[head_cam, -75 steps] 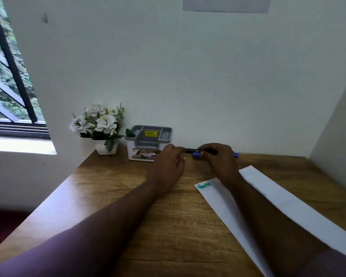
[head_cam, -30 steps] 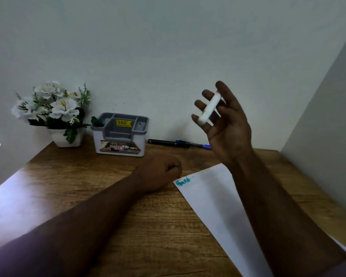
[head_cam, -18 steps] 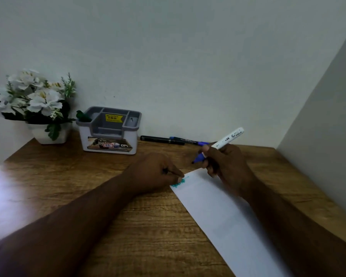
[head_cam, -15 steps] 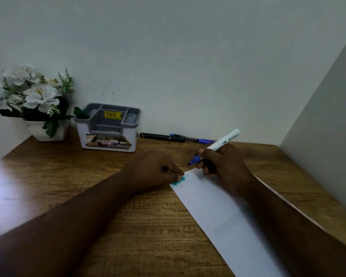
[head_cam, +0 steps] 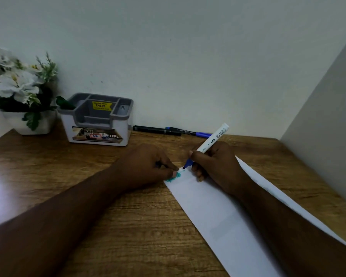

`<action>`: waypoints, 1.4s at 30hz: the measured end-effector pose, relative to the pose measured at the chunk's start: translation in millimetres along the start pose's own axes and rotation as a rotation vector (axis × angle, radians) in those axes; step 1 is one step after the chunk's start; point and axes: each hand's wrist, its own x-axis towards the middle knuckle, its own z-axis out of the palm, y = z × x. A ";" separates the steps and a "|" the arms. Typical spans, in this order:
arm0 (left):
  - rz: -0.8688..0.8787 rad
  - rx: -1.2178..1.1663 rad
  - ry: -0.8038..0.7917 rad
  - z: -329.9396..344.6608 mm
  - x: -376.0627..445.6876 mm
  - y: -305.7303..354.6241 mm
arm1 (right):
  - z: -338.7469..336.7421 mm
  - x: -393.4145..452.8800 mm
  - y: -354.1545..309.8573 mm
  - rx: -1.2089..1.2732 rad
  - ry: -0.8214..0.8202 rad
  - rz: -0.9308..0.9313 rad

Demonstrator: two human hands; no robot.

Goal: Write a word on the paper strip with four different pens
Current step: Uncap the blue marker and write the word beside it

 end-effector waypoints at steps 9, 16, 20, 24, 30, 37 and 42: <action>-0.002 0.019 0.012 -1.1 -0.5 1.2 | 2.8 2.3 3.3 -0.073 -0.043 -0.043; -0.008 0.006 -0.009 -1.0 -0.1 1.2 | -1.1 0.3 1.3 -0.194 -0.043 -0.049; -0.006 -0.013 0.004 -0.3 -0.2 0.2 | -0.2 1.5 3.9 -0.145 -0.025 -0.053; -0.008 -0.008 0.000 -0.8 -0.6 0.4 | 0.0 1.2 3.5 -0.140 -0.049 -0.061; -0.012 0.000 -0.010 -0.6 0.1 2.3 | 0.1 1.8 1.8 -0.184 -0.002 -0.064; -0.004 0.011 -0.007 0.4 0.3 2.7 | -3.5 0.7 3.2 -0.137 0.051 -0.030; -0.005 0.022 -0.011 -1.0 -0.2 2.6 | -0.2 2.2 3.6 -0.149 0.059 -0.013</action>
